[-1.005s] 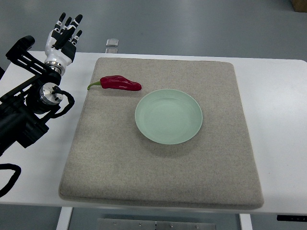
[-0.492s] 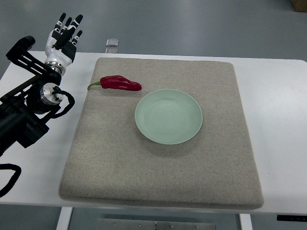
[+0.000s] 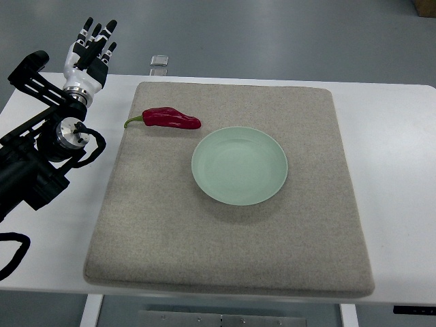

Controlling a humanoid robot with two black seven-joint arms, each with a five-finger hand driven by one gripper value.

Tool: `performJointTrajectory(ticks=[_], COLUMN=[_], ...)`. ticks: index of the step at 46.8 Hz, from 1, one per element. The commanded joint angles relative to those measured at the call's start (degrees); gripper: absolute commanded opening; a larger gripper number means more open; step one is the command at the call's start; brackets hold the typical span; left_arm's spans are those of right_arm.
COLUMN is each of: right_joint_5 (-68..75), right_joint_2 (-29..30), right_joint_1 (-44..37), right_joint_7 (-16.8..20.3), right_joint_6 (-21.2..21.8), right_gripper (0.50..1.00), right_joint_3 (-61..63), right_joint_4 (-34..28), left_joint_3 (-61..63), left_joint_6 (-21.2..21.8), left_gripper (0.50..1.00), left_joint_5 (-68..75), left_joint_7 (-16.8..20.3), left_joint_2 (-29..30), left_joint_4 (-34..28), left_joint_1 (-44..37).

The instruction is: Place red pepper on plate with left hand

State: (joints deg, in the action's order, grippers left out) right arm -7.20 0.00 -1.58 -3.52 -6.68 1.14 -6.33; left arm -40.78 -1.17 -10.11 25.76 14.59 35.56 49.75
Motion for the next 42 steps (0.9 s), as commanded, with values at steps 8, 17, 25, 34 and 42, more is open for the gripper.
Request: performJointTrajectory(ticks=[8,17,25,34,42], right_joint_5=[-0.01,-0.01,-0.01,-0.01,-0.01], right_joint_2=[0.00,0.00,0.00,0.00,0.00], right_joint_1=[0.00,0.00,0.00,0.00,0.00], right_joint_7=[0.00,0.00,0.00,0.00,0.00], right_joint_6=[0.00,0.00,0.00,0.00,0.00], right_gripper=[0.928,0.928,0.928,0.928,0.928], right_joint_3=[0.00,0.00,0.00,0.00,0.00], right_joint_4=[0.00,0.00,0.00,0.00,0.00], left_joint_3=[0.00,0.35,0.88,0.79,0.70], left_joint_6=[-1.90,-3.22,-3.22,-3.22,-3.22], left_gripper=[0.999,0.996,0.996,0.996,0.999], left_joint_5=[0.00,0.09,0.44,5.01,5.37], left_joint_7=[-0.01,-0.01,-0.01,0.08,-0.01], left_joint_2=[0.09,0.09,0.17,0.17,0.09], left_joint_4=[-0.31,-0.49,-0.66,-0.84,-0.84], left_joint_1=[0.09,0.09,0.09,0.09,0.00])
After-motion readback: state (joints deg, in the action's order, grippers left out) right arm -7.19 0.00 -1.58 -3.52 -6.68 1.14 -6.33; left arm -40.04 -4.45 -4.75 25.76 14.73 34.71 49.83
